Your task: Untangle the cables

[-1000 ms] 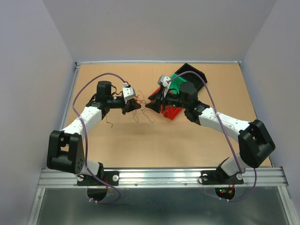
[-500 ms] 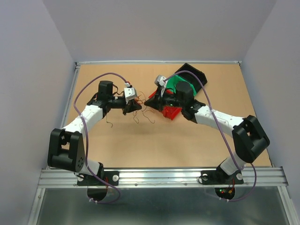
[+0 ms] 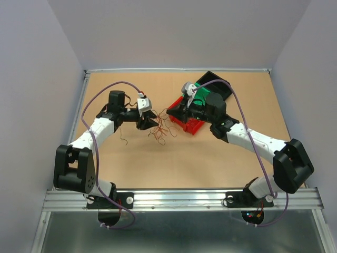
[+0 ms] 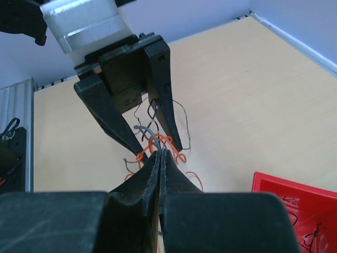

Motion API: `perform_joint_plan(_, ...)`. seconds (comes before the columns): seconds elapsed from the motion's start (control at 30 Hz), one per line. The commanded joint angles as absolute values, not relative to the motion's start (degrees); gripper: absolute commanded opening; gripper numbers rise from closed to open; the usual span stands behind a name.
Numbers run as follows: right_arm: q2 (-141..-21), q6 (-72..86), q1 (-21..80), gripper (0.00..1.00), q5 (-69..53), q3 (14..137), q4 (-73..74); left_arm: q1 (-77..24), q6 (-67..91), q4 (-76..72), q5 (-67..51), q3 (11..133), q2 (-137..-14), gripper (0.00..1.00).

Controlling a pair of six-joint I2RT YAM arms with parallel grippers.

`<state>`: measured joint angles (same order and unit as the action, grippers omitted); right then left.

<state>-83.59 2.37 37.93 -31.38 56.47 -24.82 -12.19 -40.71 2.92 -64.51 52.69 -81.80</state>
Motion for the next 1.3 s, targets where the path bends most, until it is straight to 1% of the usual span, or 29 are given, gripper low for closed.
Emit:
perform_joint_plan(0.0, -81.83, 2.72, 38.14, 0.01, -29.18, 54.67, -27.69, -10.55, -41.4, 3.16, -68.55, 56.07, -81.3, 0.53)
perform_joint_plan(0.03, -81.65, 2.81, 38.14, 0.0, -29.01, 54.67, -27.86, -10.29, -41.4, 3.16, -68.55, 56.07, -81.21, 0.53)
perform_joint_plan(0.07, -81.39, 2.9, 38.14, 0.01, -28.83, 54.75, -27.77, -10.2, -41.48, 3.16, -68.55, 56.07, -81.3, 0.56)
perform_joint_plan(0.1, -80.95, 2.99, 38.23, 0.01, -28.48, 54.93, -27.77, -10.02, -41.57, 3.08, -68.55, 56.07, -81.3, 0.69)
perform_joint_plan(0.13, -80.86, 3.25, 38.15, 0.01, -28.39, 55.19, -27.77, -9.85, -41.4, 2.99, -68.55, 56.07, -81.3, 0.72)
perform_joint_plan(0.17, -80.6, 3.43, 38.23, 0.01, -28.65, 55.89, -27.77, -9.32, -41.48, 2.64, -68.73, 55.99, -81.12, 0.98)
perform_joint_plan(0.4, -79.89, 5.36, 38.23, 0.01, -32.51, 59.32, -26.28, -5.63, -40.34, 0.79, -74.78, 54.67, -78.85, 0.99)
perform_joint_plan(0.5, -80.77, 5.89, 38.23, 0.0, -33.57, 59.68, -26.28, -5.71, -40.69, 0.26, -75.49, 52.83, -76.73, 0.99)
perform_joint_plan(0.6, -81.56, 6.5, 38.32, 0.0, -32.53, 60.29, -26.37, -5.89, -37.01, -5.43, -74.36, 50.81, -75.41, 0.99)
perform_joint_plan(0.67, -81.65, 7.12, 38.23, 0.01, -30.32, 61.43, -26.19, -6.76, -35.33, -8.52, -72.61, 50.01, -74.8, 0.99)
perform_joint_plan(0.7, -81.13, 7.73, 38.23, 0.0, -26.23, 62.22, -25.67, -7.72, -34.03, -9.48, -69.99, 49.31, -74.62, 0.99)
perform_joint_plan(0.8, -79.9, 8.0, 38.32, 0.01, -20.76, 64.15, -25.14, -9.14, -30.68, -14.49, -64.45, 47.12, -73.66, 0.99)
perform_joint_plan(0.87, -79.72, 8.35, 38.23, 0.0, -19.6, 67.83, -24.35, -10.36, -29.1, -18.08, -62.41, 45.8, -73.04, 0.99)
perform_joint_plan(1.0, -79.98, 10.1, 38.23, 0.01, -22.23, 73.2, -23.73, -14.06, -26.29, -21.09, -56.01, 44.12, -73.56, 0.99)
perform_joint_plan(1.2, -81.74, 13.18, 38.23, 0.0, -26.0, 78.56, -25.22, -18.09, -22.5, -25.31, -50.91, 43.94, -76.72, 0.99)
perform_joint_plan(1.23, -82.0, 13.71, 38.23, 0.01, -26.45, 78.92, -25.57, -18.54, -22.76, -25.49, -49.84, 44.12, -77.34, 0.97)
perform_joint_plan(1.27, -82.35, 14.41, 38.23, 0.01, -27.24, 79.19, -25.92, -18.98, -23.02, -25.49, -48.7, 44.56, -78.56, 0.92)
